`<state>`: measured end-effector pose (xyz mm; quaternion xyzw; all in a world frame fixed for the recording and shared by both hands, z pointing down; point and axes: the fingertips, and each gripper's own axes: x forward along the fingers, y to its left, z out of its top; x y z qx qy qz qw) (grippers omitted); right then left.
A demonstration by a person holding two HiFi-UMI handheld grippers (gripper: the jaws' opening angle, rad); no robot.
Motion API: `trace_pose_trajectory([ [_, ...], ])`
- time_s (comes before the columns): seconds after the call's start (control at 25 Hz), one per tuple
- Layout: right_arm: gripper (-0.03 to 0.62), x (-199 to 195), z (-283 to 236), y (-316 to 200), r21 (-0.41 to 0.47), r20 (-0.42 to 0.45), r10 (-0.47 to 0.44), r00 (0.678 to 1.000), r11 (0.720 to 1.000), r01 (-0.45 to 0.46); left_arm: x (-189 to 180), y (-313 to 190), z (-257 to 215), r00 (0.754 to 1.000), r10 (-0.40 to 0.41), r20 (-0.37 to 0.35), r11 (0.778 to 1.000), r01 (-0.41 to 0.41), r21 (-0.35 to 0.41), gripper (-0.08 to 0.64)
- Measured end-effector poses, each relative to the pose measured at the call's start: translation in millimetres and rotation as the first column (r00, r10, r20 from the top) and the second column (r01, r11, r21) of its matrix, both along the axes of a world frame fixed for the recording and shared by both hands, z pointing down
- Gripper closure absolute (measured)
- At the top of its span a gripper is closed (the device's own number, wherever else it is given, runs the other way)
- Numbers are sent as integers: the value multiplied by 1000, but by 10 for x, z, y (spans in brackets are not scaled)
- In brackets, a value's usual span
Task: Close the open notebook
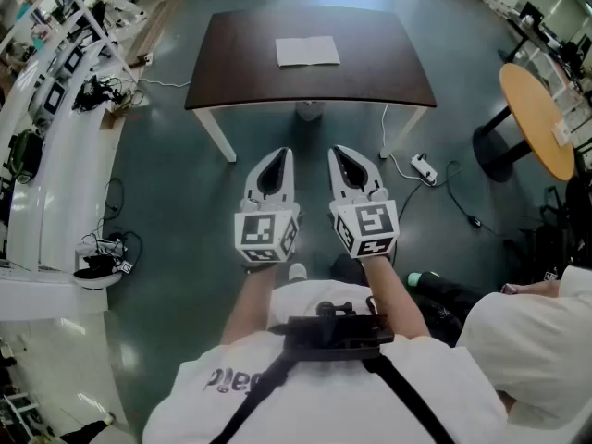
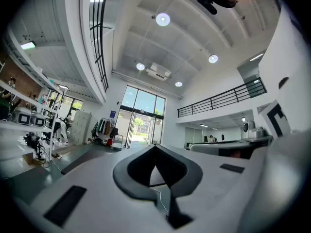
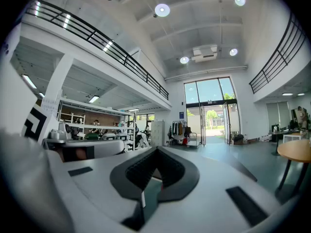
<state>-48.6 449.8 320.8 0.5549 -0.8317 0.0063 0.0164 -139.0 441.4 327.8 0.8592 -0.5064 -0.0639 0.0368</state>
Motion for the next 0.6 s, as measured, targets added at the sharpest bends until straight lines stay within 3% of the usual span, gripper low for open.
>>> trace_pose_trajectory([
  [0.36,589,-9,228,-395,-44,31,-19,999,999,21,-98,-376,186,999,-44,18,998,45,-49,554],
  [0.6,589,394,235,-1158,-36,85,-63,994,997,66,332,-1100,240,995,-91,50,994,94,-53,554],
])
